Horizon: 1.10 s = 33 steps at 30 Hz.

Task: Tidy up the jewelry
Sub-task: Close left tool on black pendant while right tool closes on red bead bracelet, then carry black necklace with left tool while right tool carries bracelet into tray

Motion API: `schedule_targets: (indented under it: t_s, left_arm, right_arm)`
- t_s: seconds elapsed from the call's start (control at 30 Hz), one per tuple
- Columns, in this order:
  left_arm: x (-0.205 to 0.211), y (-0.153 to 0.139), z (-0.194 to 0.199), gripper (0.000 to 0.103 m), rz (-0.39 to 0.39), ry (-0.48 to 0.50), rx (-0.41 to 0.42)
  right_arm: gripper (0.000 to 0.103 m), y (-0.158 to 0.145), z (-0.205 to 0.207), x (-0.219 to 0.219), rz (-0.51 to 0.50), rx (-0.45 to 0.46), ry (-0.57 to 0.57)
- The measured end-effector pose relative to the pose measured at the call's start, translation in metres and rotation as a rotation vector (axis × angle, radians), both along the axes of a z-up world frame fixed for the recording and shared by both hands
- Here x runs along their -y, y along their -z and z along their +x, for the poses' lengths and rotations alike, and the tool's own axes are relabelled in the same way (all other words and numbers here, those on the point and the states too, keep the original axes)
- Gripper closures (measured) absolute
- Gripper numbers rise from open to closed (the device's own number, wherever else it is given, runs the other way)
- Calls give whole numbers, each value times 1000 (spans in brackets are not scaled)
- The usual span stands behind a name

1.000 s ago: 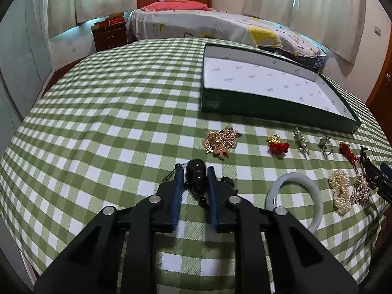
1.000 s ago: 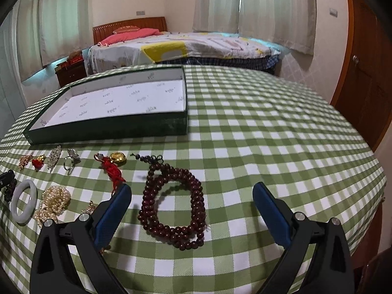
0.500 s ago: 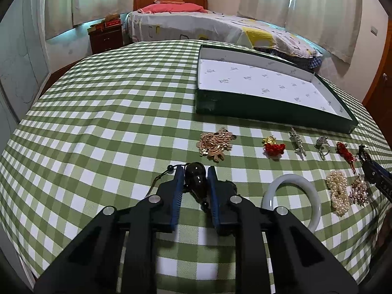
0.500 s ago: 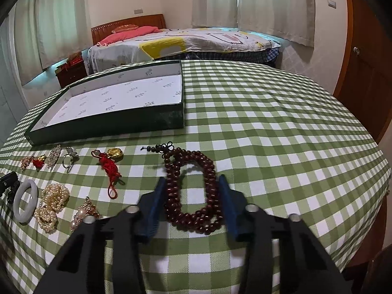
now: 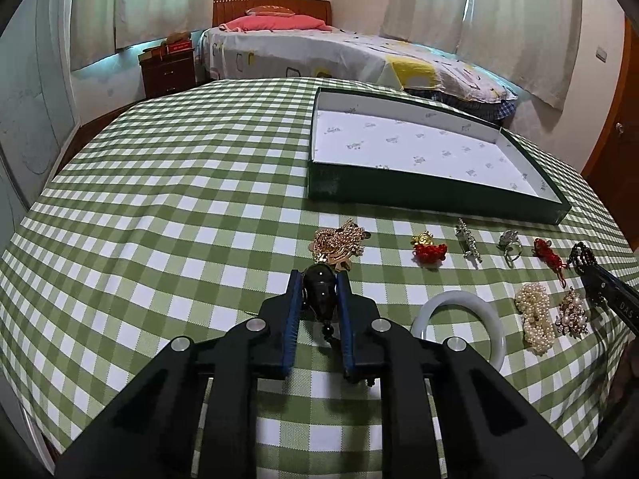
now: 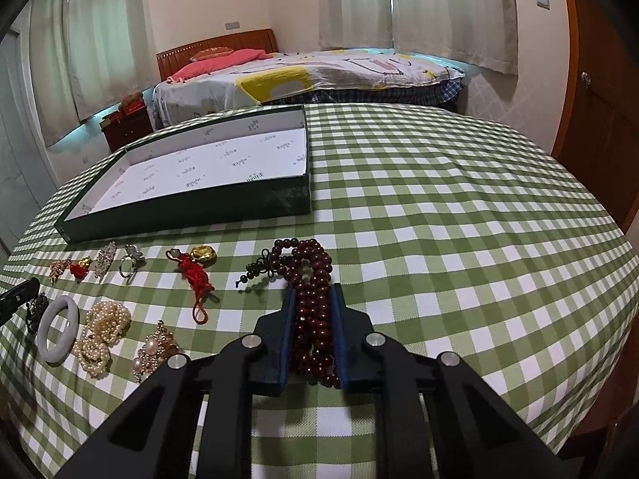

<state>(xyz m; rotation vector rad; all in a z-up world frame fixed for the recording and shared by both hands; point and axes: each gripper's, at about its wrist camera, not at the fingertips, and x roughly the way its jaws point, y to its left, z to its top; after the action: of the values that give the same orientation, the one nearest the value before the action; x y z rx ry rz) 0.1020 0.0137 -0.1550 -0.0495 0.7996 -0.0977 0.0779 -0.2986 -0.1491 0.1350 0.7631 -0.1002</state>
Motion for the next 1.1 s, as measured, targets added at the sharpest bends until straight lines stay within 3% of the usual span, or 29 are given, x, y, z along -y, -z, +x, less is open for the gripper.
schedule_targets:
  t_s: [0.33, 0.63, 0.9, 1.1]
  left_arm:
    - [4, -26, -7, 86, -9, 3, 72]
    - [12, -69, -6, 86, -35, 23, 169]
    - [29, -109, 29, 86, -54, 64, 261]
    - [43, -120, 87, 86, -66, 90, 287]
  right_arm:
    - [85, -15, -6, -3, 13, 47, -8]
    - [85, -49, -3, -10, 25, 130, -33]
    - [85, -85, 38, -18, 33, 227, -65]
    - [85, -99, 92, -25, 39, 272, -93]
